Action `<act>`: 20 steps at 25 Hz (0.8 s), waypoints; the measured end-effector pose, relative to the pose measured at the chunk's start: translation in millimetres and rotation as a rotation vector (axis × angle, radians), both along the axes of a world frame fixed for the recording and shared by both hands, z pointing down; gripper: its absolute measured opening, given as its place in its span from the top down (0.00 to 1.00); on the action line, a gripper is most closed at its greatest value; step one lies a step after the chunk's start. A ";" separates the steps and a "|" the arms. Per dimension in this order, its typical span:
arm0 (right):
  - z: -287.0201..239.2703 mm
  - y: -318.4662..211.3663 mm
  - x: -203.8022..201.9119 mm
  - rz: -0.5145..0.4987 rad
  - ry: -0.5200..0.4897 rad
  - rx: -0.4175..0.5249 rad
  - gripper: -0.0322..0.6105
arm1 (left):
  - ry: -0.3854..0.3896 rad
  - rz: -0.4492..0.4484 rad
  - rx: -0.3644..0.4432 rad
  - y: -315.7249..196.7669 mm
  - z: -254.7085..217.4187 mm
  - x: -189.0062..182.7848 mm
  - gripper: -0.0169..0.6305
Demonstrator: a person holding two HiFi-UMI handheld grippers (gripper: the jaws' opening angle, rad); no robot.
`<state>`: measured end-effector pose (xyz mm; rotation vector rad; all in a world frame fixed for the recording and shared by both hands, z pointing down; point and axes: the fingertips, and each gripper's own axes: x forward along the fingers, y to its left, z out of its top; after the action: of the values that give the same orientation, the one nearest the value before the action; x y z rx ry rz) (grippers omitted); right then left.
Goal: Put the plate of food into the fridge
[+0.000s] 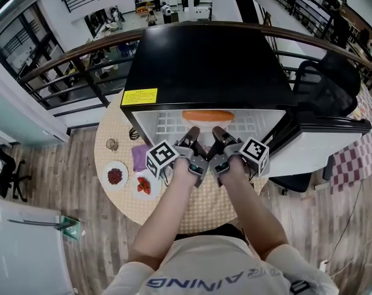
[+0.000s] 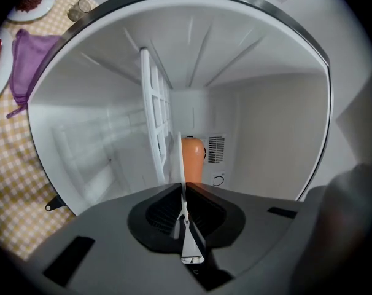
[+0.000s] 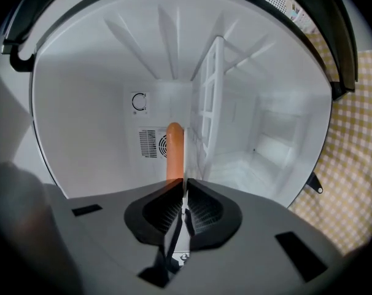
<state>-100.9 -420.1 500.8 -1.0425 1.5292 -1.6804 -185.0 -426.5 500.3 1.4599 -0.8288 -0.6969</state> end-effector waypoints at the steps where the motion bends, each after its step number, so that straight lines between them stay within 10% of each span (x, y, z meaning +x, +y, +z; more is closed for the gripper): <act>1: -0.7 -1.3 0.2 0.002 -0.002 0.000 0.89 | -0.001 0.003 0.000 -0.3 -1.0 0.1 0.94; 20: 3.4 5.6 -4.3 -0.085 -0.019 0.040 0.88 | 0.003 0.014 -0.015 9.7 2.8 -4.7 0.94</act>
<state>-105.2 -414.5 504.2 -0.9503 1.6081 -1.7051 -189.7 -416.8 503.1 1.4500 -0.8195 -0.6806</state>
